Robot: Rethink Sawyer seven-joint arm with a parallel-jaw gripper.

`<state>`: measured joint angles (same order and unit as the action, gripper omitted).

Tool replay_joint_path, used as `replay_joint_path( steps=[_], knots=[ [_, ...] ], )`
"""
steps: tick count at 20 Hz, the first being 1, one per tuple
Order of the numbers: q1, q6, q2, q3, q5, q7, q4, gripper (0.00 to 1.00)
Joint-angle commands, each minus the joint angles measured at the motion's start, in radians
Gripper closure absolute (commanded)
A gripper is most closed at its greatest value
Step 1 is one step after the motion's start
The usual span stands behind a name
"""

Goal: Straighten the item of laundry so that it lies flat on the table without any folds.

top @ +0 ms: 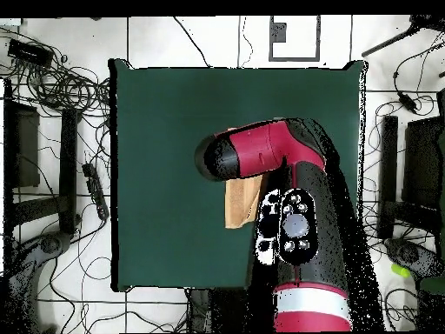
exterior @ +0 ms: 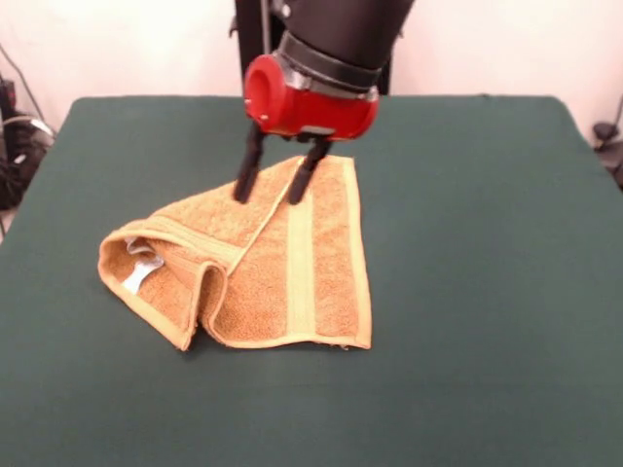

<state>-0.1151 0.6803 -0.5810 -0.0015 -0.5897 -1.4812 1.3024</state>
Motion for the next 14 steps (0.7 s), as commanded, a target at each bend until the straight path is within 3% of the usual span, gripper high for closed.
replay_joint_path(
  steps=[1,5,8,10,14],
  knots=[
    [0.126,-0.099,0.222,-0.157,-0.085,-0.445,-0.059,0.00],
    [0.141,-0.121,0.247,-0.192,-0.037,-0.501,-0.057,0.00],
    [0.260,-0.068,0.347,-0.340,-0.100,-0.666,-0.134,0.00],
    [0.282,-0.024,0.385,-0.369,-0.044,-0.754,-0.139,0.00],
    [0.305,0.067,0.401,-0.385,0.056,-0.809,-0.141,0.00]
  ],
)
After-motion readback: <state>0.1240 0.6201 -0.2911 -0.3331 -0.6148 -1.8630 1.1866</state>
